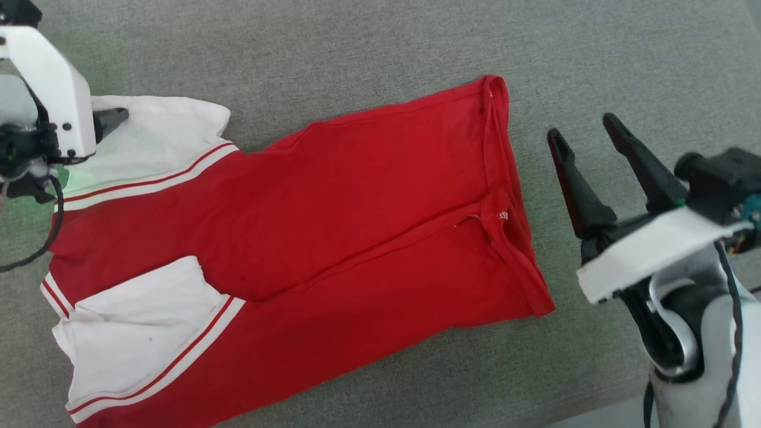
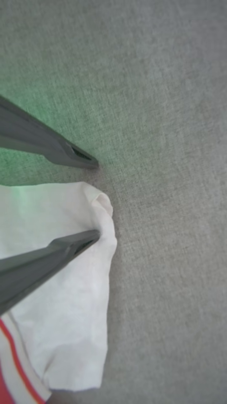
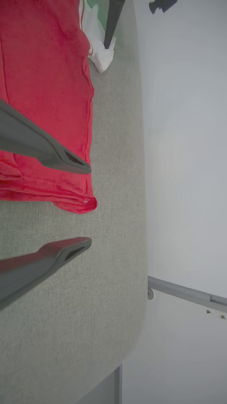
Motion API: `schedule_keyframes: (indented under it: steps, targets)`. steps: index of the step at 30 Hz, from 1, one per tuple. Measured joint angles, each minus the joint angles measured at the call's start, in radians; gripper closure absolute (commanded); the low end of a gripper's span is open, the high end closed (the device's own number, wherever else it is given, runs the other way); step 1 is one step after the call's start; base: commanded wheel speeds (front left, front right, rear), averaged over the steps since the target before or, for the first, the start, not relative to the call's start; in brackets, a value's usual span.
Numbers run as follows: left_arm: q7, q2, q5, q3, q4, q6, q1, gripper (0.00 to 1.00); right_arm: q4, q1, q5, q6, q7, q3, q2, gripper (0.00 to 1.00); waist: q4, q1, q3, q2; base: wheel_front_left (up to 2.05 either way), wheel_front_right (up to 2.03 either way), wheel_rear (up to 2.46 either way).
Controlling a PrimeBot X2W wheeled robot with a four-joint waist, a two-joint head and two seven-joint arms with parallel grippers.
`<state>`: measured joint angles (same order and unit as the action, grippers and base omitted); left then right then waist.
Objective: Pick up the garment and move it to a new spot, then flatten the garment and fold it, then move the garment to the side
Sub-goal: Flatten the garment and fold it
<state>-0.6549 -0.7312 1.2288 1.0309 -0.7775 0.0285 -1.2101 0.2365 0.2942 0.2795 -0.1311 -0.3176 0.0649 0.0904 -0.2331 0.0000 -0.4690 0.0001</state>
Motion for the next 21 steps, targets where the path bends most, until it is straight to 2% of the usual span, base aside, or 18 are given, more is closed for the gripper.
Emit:
schedule_keyframes:
  steps: [1,7,15,21]
  targets:
    - [-0.013,0.007,0.001,0.002,-0.013,-0.008,-0.011,1.0,-0.016,0.016,0.012,0.0,-0.011,0.002,0.001,0.0,0.001,0.0,-0.004,0.0,0.0,0.0,0.0]
    - [-0.028,0.056,-0.006,0.012,-0.072,-0.029,-0.053,1.0,-0.155,0.163,0.047,0.0,-0.1,0.043,0.053,0.0,0.016,0.0,-0.021,0.0,0.0,0.0,0.0]
    - [-0.007,0.119,-0.016,0.019,-0.133,-0.064,-0.1,1.0,-0.43,0.411,0.095,0.0,-0.252,0.121,0.12,0.0,0.055,0.0,-0.038,0.0,0.0,0.0,0.0]
    - [0.013,0.166,-0.027,0.021,-0.174,-0.088,-0.124,1.0,-0.63,0.544,0.126,0.0,-0.373,0.191,0.131,0.0,0.087,0.0,-0.048,0.0,0.0,0.0,0.0]
